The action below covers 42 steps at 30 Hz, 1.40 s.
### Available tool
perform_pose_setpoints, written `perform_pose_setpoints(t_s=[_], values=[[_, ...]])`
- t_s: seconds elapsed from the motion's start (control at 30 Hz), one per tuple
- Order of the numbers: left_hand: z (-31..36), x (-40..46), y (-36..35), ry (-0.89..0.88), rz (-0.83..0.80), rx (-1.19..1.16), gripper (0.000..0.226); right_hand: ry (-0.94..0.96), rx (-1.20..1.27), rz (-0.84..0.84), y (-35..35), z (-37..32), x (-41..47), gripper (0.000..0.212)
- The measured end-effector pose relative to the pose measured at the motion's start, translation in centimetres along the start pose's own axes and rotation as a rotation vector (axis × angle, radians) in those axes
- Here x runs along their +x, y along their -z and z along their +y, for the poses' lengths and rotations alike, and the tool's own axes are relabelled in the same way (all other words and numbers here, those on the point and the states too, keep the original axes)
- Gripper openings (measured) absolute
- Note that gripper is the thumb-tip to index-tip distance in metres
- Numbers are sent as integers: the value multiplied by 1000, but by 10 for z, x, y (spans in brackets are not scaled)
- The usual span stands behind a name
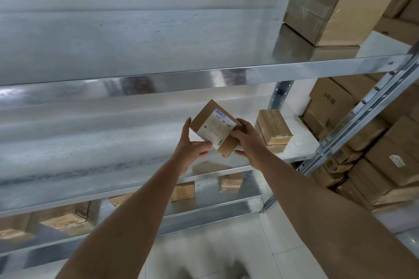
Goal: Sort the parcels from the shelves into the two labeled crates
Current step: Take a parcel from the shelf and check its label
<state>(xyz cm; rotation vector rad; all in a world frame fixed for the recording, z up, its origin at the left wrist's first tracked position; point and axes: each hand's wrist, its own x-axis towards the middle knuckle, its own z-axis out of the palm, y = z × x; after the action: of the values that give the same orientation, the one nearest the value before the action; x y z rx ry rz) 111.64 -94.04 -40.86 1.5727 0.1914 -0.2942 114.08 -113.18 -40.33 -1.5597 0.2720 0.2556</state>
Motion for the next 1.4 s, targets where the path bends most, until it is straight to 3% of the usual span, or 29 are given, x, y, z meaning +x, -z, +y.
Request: perform_pose_setpoints(t_s=[0.13, 0.27, 0.37, 0.5, 0.7, 0.83, 1.0, 1.1, 1.4], values=[[-5, -5, 9, 20, 79, -182, 44, 37, 19, 223, -13, 0, -2, 66], [-15, -6, 22, -50, 233, 79, 28, 23, -21, 298, -24, 13, -4, 46], [-20, -11, 33, -89, 223, 183, 30, 66, -85, 313, -33, 24, -13, 40], [-15, -33, 41, -77, 131, 97, 60, 130, -188, 297, -49, 27, -34, 36], [-11, -67, 55, -175, 176, 181, 43, 175, -225, 262, -68, 19, -71, 50], [-10, -103, 63, -222, 198, 234, 33, 196, -239, 250, -83, 21, -103, 40], [-25, -164, 80, -177, 236, 216, 24, 160, -171, 194, -106, 37, -153, 35], [-41, -201, 99, -135, 285, 157, 14, 145, -266, 174, -126, 50, -185, 34], [-73, -297, 167, -53, 409, 56, 19, 163, -270, 6, -213, 72, -262, 26]])
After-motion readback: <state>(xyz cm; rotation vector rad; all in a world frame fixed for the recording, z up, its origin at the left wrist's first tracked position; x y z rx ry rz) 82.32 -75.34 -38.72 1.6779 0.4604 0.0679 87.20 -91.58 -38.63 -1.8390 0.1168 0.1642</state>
